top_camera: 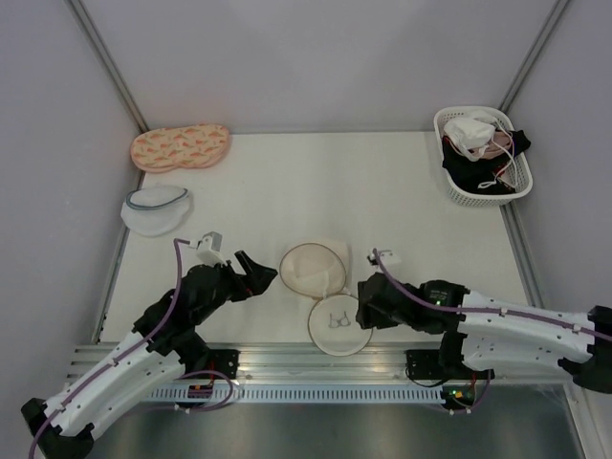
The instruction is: Unzip the laundry bag and remove the bra
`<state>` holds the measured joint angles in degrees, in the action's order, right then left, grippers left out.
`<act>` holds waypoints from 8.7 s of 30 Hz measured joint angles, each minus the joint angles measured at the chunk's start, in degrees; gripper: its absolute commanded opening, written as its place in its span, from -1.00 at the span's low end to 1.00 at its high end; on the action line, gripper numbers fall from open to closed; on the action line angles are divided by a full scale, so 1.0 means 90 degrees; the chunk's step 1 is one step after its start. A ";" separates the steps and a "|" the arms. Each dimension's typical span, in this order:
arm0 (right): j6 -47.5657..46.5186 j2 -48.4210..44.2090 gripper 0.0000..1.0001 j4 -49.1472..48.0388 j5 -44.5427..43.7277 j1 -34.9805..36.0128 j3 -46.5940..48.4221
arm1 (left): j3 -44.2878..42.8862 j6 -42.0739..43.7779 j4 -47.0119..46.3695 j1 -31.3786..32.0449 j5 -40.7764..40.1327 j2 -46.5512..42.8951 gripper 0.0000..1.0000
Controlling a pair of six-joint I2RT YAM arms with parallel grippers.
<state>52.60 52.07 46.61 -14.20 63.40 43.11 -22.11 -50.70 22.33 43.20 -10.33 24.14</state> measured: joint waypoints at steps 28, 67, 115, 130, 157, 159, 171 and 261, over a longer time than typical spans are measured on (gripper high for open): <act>0.4636 0.1812 0.17 -0.0855 -0.1955 0.3349 -0.0993 | -0.0359 -0.0039 0.0857 0.0000 -0.0345 -0.0406 0.99; 0.4323 0.0733 -0.91 0.0590 -0.3286 0.3419 0.0525 | -0.0340 -0.0051 0.0959 0.0000 -0.0350 -0.0590 0.99; 0.4908 0.3570 -0.99 -0.1387 -0.2633 0.2846 -0.0498 | -0.0340 -0.0051 0.1020 0.0000 -0.0367 -0.0777 0.99; 0.3643 0.1044 -0.99 -0.0743 -0.2458 0.2834 -0.0085 | -0.0340 -0.0053 0.1180 0.0000 -0.0520 -0.0906 0.99; -0.0240 0.3667 -0.99 -0.1168 -0.2900 0.0153 0.3878 | -0.0704 -0.0420 0.1331 0.0000 -0.0563 -0.1838 0.99; -0.0527 0.4384 -0.99 -0.1401 -0.2640 0.0083 0.4248 | -0.0850 -0.0500 0.1331 0.0000 -0.0656 -0.2208 0.99; -0.0872 0.5408 0.41 -0.3623 0.0357 -0.0313 0.3689 | -0.1387 -0.0930 0.1889 0.0000 -0.1146 -0.2640 0.99; -0.0342 -0.1651 0.40 -0.1090 -0.1299 -0.0692 -0.0114 | -0.2863 -0.0544 -0.4767 -0.6331 0.3854 0.6312 0.99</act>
<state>49.52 37.21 36.80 -25.89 57.17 42.09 -47.88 -55.59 -20.58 -13.78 24.36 80.95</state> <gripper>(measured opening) 0.690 0.993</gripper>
